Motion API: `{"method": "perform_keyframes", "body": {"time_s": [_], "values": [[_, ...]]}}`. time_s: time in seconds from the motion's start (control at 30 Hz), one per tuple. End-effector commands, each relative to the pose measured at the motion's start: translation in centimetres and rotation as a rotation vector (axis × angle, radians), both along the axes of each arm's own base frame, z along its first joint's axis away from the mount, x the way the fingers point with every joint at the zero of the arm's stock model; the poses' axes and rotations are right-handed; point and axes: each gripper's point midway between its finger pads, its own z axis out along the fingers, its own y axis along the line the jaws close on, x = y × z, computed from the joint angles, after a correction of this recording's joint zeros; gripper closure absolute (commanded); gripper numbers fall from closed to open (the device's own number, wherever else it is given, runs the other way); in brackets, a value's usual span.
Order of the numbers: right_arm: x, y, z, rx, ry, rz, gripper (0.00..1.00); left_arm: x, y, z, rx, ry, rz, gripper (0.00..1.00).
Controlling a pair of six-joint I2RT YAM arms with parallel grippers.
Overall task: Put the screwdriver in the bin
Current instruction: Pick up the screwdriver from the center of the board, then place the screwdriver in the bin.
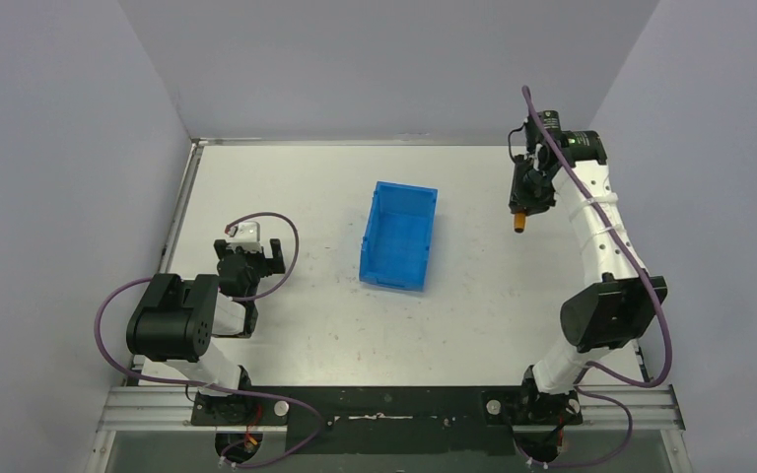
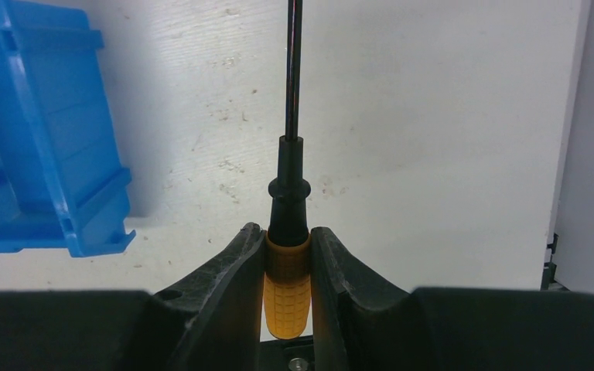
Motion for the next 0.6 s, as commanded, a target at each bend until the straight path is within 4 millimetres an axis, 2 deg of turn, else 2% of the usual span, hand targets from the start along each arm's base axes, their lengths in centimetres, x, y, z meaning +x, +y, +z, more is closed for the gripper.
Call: {"method": "perform_keyframes", "body": {"time_s": [0.0, 0.23, 0.57], "values": [[1.8, 3.2, 1.8, 0.035, -0.105, 0.018, 1.00, 1.1, -0.1, 2.2, -0.007, -0.082, -0.004, 0.03], [3.4, 8.8, 1.9, 0.072, -0.144, 0.087, 1.00, 1.1, -0.1, 2.1, -0.006, -0.080, -0.005, 0.03], [5.5, 17.8, 1.6, 0.110, -0.171, 0.226, 1.00, 1.1, -0.1, 2.1, -0.007, -0.081, -0.004, 0.03]]}}
